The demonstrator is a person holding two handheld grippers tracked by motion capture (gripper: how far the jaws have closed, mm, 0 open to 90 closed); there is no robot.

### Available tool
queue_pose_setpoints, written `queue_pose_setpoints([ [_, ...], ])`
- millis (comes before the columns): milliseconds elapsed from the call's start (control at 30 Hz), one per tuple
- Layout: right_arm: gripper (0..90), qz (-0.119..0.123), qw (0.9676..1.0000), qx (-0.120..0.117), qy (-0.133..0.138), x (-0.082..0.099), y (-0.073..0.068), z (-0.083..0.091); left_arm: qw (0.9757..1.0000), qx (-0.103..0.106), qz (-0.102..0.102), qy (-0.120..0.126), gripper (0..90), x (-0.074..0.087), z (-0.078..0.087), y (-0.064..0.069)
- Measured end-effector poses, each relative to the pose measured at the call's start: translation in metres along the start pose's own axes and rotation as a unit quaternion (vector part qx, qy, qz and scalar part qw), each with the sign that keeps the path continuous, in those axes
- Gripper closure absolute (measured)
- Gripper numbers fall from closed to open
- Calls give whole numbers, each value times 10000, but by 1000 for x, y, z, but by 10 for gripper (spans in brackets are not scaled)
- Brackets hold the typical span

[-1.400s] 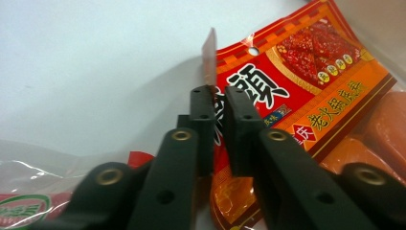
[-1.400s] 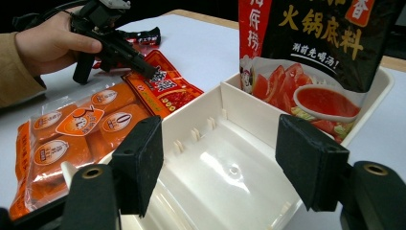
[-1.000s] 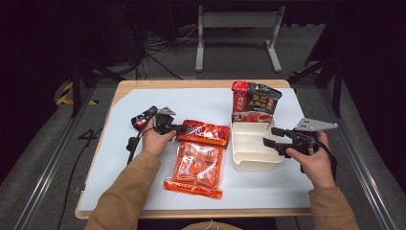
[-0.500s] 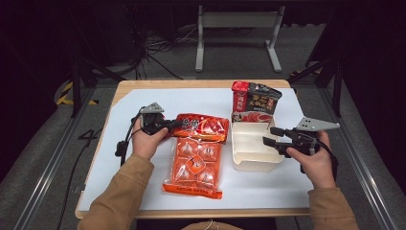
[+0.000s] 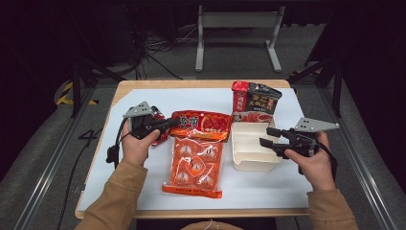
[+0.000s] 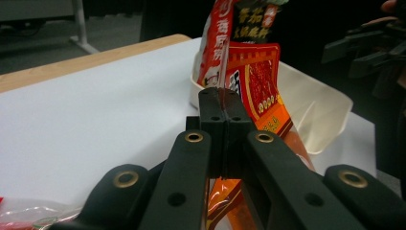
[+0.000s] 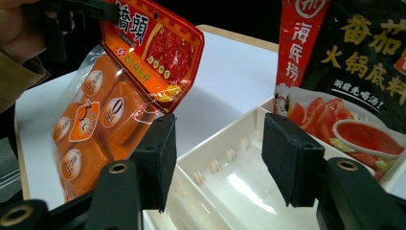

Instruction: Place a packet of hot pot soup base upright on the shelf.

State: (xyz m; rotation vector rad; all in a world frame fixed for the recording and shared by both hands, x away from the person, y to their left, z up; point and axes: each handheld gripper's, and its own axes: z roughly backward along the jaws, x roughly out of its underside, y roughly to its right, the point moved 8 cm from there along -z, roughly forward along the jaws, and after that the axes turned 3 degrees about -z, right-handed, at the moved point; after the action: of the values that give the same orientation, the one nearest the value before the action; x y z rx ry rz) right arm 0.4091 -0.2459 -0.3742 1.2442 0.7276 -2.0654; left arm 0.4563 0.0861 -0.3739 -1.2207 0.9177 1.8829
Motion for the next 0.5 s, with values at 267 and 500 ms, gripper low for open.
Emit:
queue_pose_setpoints([
  [267,452,35,10000,-82,11,-3,-8,0,9997,109,-213,89,900,-7,11,13],
  [500,426,106,9999,-101,19,-5,-14,-1,9989,270,-330,211,900,-9,23,23],
])
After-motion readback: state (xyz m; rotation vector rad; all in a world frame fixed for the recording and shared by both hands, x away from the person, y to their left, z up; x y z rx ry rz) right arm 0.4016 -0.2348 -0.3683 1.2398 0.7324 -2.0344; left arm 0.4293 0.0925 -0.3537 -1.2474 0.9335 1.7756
